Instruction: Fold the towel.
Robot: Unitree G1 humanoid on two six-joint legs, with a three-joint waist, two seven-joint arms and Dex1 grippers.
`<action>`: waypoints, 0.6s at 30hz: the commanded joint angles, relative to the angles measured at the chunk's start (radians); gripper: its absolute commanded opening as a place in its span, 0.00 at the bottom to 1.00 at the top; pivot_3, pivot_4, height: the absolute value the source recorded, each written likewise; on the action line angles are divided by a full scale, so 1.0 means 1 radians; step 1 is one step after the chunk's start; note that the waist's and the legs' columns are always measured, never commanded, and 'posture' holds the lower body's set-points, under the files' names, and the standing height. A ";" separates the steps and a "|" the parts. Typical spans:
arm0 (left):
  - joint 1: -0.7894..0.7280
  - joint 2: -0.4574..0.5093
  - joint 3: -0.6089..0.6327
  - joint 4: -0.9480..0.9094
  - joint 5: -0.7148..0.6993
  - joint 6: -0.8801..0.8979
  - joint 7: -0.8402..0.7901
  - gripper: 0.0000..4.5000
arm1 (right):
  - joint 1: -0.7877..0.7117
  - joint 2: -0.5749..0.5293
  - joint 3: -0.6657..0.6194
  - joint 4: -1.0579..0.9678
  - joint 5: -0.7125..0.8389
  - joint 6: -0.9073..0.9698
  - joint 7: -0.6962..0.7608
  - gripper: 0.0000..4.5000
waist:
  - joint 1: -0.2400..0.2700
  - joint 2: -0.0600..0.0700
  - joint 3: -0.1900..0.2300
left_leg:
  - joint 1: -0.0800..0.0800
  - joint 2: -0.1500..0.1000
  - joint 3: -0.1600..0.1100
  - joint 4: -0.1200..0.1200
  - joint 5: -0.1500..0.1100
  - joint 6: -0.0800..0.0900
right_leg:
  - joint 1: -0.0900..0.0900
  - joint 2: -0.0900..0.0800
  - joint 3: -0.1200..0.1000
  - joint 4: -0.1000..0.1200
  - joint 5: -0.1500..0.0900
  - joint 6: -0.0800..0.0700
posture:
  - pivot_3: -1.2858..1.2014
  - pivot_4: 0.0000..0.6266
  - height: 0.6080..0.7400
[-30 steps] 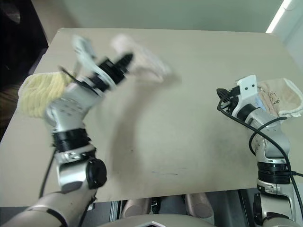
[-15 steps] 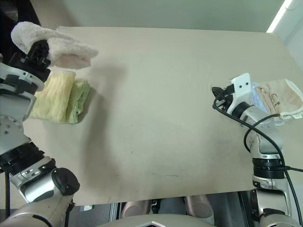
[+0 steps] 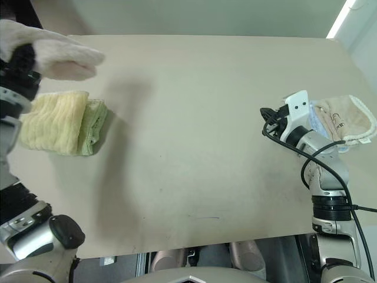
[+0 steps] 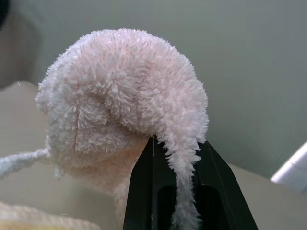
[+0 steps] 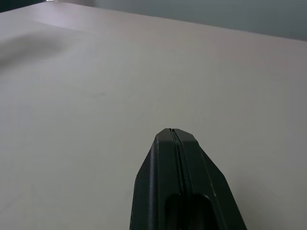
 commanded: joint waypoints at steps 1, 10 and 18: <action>0.048 0.036 0.060 -0.043 -0.039 -0.029 -0.024 0.00 | -0.006 -0.008 -0.018 -0.028 0.004 -0.016 0.008 0.00 | -0.003 0.000 0.000 | 0.000 0.000 0.000 0.000 0.000 0.000 | 0.000 0.000 0.000 0.000 -0.001 -0.001 | 0.52 0.24 1.00; 0.385 -0.024 0.132 -0.113 -0.089 -0.026 -0.062 0.00 | -0.016 -0.008 -0.005 -0.009 0.000 -0.023 0.026 0.00 | -0.008 0.000 0.000 | 0.000 0.000 0.000 0.000 -0.001 0.000 | -0.003 0.000 0.000 0.000 -0.002 -0.003 | 0.52 0.24 1.00; 0.501 -0.098 0.154 -0.159 -0.199 -0.040 -0.071 0.51 | -0.041 -0.008 0.001 0.016 -0.010 -0.032 0.041 0.00 | -0.006 0.000 0.000 | 0.001 0.000 0.000 0.000 -0.002 0.001 | -0.002 0.000 0.000 0.001 0.001 -0.006 | 0.52 0.24 1.00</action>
